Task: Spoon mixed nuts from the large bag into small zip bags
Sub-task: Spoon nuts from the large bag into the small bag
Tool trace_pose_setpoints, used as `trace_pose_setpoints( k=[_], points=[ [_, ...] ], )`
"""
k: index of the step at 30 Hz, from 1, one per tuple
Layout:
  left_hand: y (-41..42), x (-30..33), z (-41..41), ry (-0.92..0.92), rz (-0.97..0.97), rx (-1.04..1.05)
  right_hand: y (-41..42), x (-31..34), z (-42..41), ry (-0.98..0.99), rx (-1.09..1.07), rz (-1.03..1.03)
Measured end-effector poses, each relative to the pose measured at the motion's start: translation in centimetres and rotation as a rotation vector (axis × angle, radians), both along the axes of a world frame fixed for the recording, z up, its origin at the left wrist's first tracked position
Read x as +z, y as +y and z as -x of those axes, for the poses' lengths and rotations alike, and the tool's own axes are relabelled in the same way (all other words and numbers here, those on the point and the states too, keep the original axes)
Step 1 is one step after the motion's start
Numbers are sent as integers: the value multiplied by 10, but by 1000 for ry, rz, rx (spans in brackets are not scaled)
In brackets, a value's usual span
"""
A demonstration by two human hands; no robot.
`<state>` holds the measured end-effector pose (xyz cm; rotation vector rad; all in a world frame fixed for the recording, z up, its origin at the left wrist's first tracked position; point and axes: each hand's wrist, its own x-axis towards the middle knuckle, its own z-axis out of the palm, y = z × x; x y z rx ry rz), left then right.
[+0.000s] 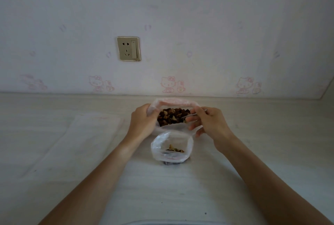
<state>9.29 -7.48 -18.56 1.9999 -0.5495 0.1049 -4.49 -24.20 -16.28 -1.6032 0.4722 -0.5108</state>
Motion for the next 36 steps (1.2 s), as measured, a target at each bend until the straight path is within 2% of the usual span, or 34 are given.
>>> trace_pose_setpoints(
  k=[11, 19, 28, 30, 34, 36],
  points=[
    [0, -1, 5, -3, 156, -40, -5, 0, 2, -12, -15, -181],
    [1, 0, 2, -11, 127, -52, -9, -1, 2, -27, 27, -284],
    [14, 10, 3, 1, 89, -71, -17, 11, 9, -116, 28, -282],
    [21, 13, 5, -68, 96, -45, -18, 15, 10, -130, 27, -276],
    [34, 21, 22, -316, 68, -28, -21, 23, 15, -165, 46, -251],
    [42, 24, 31, -316, 46, -69, -23, 27, 17, -162, 75, -242]
  ],
)
